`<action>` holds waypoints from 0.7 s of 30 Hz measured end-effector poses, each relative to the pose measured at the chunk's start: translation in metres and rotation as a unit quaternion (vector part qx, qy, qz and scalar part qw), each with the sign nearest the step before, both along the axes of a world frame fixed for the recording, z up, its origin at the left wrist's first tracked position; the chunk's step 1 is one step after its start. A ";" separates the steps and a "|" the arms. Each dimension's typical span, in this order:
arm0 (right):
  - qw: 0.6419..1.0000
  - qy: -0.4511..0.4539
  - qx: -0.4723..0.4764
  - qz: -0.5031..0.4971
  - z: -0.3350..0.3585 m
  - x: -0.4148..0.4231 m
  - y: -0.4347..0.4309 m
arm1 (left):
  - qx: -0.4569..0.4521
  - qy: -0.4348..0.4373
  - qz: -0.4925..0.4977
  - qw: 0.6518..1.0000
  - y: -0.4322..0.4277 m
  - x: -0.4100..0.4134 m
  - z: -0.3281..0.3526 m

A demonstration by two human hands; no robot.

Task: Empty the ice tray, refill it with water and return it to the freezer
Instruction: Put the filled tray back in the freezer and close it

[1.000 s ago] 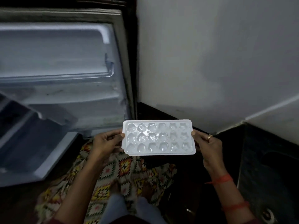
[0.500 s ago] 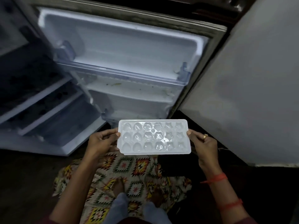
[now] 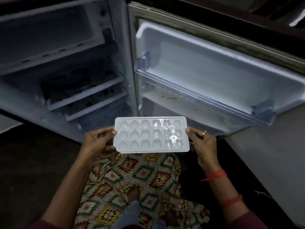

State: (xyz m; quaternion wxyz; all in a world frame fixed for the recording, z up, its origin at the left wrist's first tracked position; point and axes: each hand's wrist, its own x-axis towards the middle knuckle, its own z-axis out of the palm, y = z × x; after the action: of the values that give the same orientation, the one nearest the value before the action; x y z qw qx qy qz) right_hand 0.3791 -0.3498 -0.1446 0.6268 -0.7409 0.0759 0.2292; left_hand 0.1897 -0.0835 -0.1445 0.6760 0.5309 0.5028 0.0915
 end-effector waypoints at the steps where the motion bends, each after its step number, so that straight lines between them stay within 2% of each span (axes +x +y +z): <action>1: 1.000 0.002 0.002 0.015 0.000 0.000 0.013 | 0.002 0.003 0.010 1.000 0.010 -0.005 0.000; 10: 0.993 -0.020 0.002 0.115 0.005 -0.007 0.113 | 0.053 0.006 0.093 0.994 0.080 -0.044 0.008; 21: 0.984 -0.017 0.033 0.176 0.017 -0.012 0.217 | 0.088 0.016 0.141 0.986 0.147 -0.077 0.025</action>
State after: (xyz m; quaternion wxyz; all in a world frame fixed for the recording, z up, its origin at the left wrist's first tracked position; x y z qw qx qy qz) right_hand 0.3673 -0.1331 -0.1275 0.6020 -0.7252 -0.0745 0.3256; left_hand 0.1126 0.0636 -0.1191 0.5992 0.5135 0.5732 0.2208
